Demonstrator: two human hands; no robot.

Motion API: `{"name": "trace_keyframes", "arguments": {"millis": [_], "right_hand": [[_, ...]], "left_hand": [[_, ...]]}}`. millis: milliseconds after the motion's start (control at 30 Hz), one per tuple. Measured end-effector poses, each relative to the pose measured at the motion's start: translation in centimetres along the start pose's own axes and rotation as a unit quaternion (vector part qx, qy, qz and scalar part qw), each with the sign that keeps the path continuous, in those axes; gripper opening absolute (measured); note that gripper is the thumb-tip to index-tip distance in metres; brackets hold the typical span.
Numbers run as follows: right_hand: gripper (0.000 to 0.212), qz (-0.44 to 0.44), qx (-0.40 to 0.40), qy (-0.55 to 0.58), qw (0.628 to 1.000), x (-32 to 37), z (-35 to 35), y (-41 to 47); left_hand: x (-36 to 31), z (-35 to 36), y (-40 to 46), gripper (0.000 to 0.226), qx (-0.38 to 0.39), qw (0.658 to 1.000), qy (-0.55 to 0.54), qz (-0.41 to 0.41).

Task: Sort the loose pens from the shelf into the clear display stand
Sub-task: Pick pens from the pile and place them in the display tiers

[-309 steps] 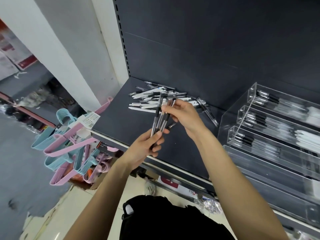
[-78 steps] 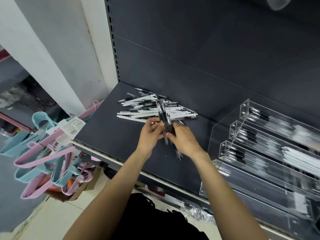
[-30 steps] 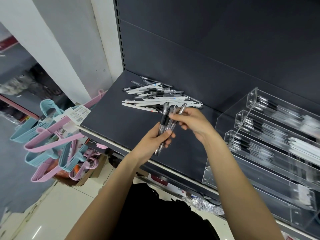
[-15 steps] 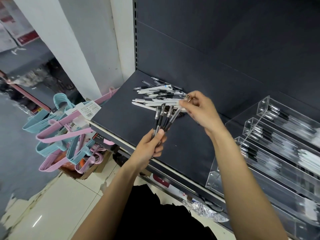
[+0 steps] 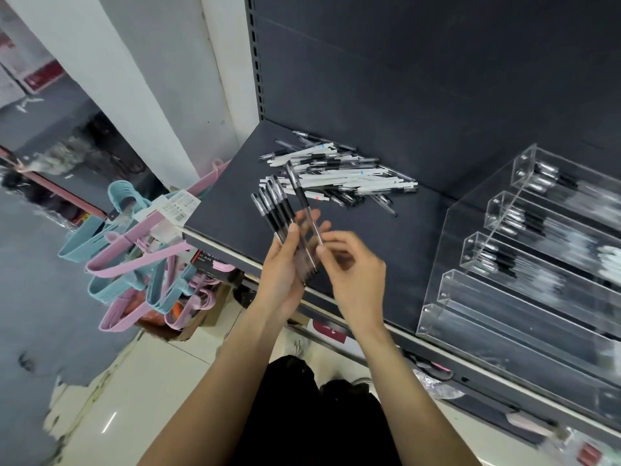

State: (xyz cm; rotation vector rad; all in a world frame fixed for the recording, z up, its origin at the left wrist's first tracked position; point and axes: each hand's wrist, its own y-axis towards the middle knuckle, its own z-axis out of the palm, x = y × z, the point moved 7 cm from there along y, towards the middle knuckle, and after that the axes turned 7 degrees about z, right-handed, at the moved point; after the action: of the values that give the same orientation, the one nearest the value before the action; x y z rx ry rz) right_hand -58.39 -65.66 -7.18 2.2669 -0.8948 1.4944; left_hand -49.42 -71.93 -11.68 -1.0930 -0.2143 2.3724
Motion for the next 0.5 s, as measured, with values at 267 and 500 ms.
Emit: {"name": "trace_keyframes", "arguments": {"millis": [267, 500], "right_hand": [[0.017, -0.002, -0.03, -0.061, 0.998, -1.3, -1.7, -2.3], [0.02, 0.088, -0.023, 0.049, 0.995, -5.2, -8.1, -4.5]], "left_hand": [[2.9, 2.1, -1.6, 0.027, 0.032, 0.998, 0.039, -0.036], [8.3, 5.0, -4.4, 0.027, 0.063, 0.99, 0.115, -0.052]]}}
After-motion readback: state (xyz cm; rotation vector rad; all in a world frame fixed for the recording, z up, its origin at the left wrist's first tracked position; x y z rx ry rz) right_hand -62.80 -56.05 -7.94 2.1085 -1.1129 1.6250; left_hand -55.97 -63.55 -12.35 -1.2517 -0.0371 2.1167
